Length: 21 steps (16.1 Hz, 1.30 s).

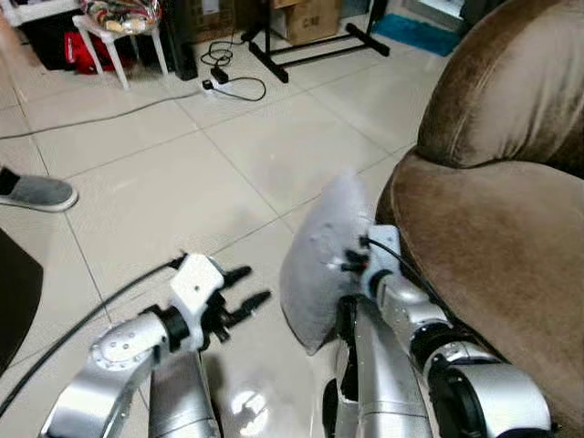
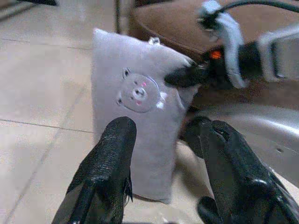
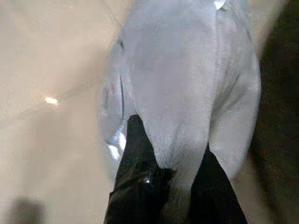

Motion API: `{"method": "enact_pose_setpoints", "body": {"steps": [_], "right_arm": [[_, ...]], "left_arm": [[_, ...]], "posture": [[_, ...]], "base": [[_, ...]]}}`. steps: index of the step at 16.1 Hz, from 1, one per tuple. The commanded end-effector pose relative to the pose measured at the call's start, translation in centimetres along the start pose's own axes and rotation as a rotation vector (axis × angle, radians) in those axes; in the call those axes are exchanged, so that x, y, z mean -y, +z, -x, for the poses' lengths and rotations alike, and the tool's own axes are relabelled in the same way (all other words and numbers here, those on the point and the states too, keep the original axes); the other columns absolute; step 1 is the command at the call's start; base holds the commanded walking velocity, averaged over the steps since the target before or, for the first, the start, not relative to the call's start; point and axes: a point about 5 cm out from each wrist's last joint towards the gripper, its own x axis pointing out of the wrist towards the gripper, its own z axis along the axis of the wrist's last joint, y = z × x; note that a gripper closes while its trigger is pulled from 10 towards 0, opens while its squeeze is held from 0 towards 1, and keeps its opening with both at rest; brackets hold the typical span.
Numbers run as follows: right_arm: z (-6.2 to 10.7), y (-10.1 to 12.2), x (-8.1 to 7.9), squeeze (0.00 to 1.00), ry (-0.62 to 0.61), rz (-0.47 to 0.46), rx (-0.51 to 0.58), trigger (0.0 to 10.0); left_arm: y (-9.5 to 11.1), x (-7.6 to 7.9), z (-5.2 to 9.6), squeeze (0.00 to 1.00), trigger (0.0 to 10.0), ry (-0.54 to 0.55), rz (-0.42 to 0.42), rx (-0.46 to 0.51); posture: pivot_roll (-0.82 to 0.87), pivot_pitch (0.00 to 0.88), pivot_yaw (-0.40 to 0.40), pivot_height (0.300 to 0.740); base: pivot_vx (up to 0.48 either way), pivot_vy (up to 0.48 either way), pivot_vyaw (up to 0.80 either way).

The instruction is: Move the pillow to the sofa from floor

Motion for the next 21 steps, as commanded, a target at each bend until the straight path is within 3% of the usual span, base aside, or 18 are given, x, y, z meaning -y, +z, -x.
{"method": "enact_pose_setpoints", "body": {"steps": [1,2,4,7,8,9,10,12,15,17,21], "right_arm": [[0.0,1.9,-0.1,0.00,0.049,-0.036,0.108,0.0],[0.9,3.4,0.0,0.00,0.088,-0.093,0.254,0.0],[3.2,5.7,-0.2,0.00,0.120,-0.142,0.416,0.0],[5.4,7.5,0.2,0.00,0.128,-0.201,0.527,0.0],[6.0,7.9,0.0,0.00,0.141,-0.230,0.562,9.3],[7.3,8.5,-0.3,0.00,0.164,-0.222,0.613,10.0],[8.6,8.7,0.0,0.00,0.120,-0.184,0.639,10.0],[9.2,9.1,0.4,0.00,0.053,-0.135,0.667,10.0],[9.7,11.4,-0.4,0.00,0.044,-0.154,0.690,10.0],[9.7,11.2,-1.0,0.00,0.074,-0.108,0.659,10.0],[10.0,10.5,0.0,0.00,-0.003,-0.155,0.627,10.0]], "left_arm": [[0.1,-0.2,0.5,0.00,10.0,0.048,0.010,0.006],[-0.5,-0.5,1.3,0.00,10.0,0.149,0.042,0.007],[-0.7,-0.5,0.8,0.00,10.0,0.196,0.073,0.032],[-0.2,-0.6,-0.1,0.00,10.0,0.252,0.040,0.056],[0.0,-0.9,-0.2,0.00,10.0,0.300,0.029,0.073],[0.4,-1.5,-0.1,0.00,10.0,0.391,0.015,0.114],[0.7,-1.7,-0.2,0.00,10.0,0.444,0.002,0.140],[0.9,-2.0,-0.3,0.00,10.0,0.481,-0.007,0.144],[1.6,-2.8,-0.7,0.00,10.0,0.521,-0.050,0.170],[1.3,-2.8,-0.8,0.00,10.0,0.554,-0.049,0.163],[1.0,-2.6,-0.9,0.00,10.0,0.551,-0.067,0.152]], "posture": [[0.06,0.000,-0.043,0.436],[0.00,0.000,0.027,0.436],[-0.03,0.000,0.030,0.436],[0.01,0.000,-0.011,0.436],[-0.01,0.000,-0.003,0.436],[-0.02,0.000,0.014,0.436],[-0.02,0.000,0.018,0.441],[-0.02,0.000,0.018,0.451],[-0.03,0.000,0.010,0.481],[-0.03,0.000,0.020,0.501],[-0.01,0.000,0.005,0.541]], "base": [[0.000,0.000,0.00],[0.000,0.000,0.00],[0.000,0.000,0.00],[0.000,0.000,0.00],[0.000,0.000,0.00],[0.000,0.000,0.00],[0.000,0.000,0.00],[0.000,0.000,0.00],[0.000,0.000,0.00],[0.000,0.000,0.00],[0.000,0.000,0.00]]}}
